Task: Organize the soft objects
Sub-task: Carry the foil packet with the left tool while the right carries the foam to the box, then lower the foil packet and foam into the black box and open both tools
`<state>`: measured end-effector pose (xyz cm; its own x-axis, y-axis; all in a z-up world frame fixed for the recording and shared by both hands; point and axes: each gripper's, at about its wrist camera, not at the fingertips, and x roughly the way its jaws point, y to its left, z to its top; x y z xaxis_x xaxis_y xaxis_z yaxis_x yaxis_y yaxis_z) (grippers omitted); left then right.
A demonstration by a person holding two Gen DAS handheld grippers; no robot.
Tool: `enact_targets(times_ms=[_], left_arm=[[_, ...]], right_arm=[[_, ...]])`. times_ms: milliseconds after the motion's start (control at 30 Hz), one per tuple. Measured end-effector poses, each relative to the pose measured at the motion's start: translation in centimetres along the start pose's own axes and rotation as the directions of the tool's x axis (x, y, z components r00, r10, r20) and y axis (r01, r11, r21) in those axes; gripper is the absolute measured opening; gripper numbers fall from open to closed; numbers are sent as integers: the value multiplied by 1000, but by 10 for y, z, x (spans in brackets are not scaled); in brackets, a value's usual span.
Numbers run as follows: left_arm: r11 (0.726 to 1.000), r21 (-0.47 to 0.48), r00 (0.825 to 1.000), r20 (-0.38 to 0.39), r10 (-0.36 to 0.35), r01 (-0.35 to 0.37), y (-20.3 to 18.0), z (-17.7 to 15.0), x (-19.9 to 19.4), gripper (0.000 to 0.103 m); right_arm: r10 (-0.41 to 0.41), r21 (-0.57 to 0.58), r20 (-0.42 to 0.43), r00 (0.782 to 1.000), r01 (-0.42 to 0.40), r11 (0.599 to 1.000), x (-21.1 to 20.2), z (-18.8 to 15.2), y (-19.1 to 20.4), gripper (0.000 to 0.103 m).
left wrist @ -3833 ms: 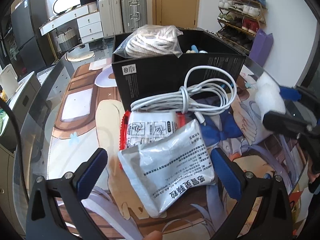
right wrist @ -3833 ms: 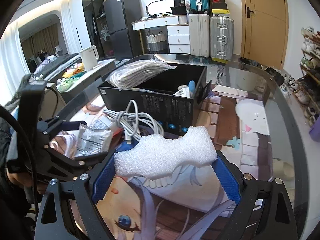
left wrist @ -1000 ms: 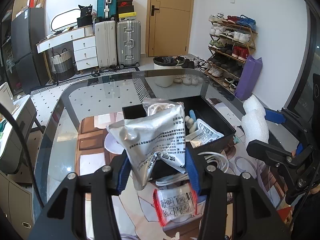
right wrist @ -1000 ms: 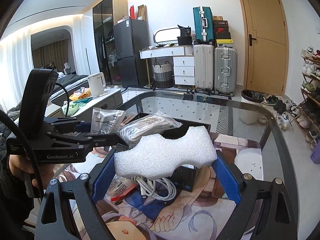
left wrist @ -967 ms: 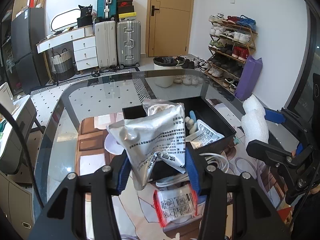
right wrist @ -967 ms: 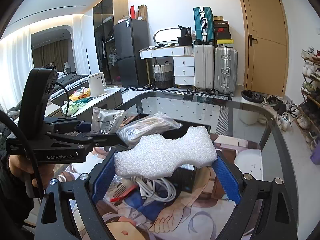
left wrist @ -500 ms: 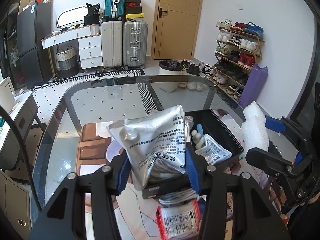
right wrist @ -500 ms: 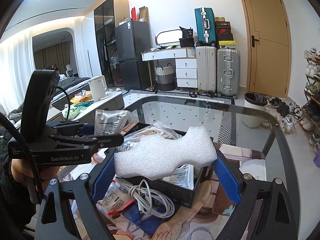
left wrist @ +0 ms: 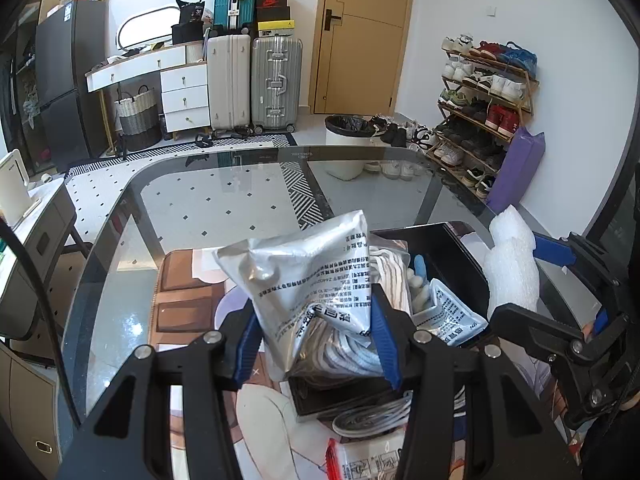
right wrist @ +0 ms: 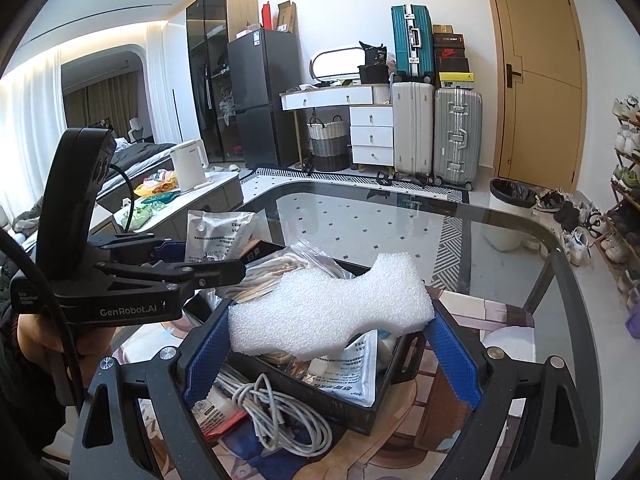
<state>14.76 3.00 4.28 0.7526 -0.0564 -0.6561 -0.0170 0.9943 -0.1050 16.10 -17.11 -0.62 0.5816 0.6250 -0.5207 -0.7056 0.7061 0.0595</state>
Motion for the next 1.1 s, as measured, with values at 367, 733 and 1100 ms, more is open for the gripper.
enact_targets(times_ms=[367,733,1100], left_arm=[[1000,6,1000,-14,-28,28,-7,-1,12,49],[999,19,999,-21,-49,50,-12,1,17,49],[997,49,997,-61,-50,53,-19,-8,27,48]], right_arm=[[0,-31,-33,999,-1,1000,15,3,-1,93],[-11,-42,-56,998,9,999,27,5,-4,93],[-23,-49,-73,997,19,999,35,2,-15,93]])
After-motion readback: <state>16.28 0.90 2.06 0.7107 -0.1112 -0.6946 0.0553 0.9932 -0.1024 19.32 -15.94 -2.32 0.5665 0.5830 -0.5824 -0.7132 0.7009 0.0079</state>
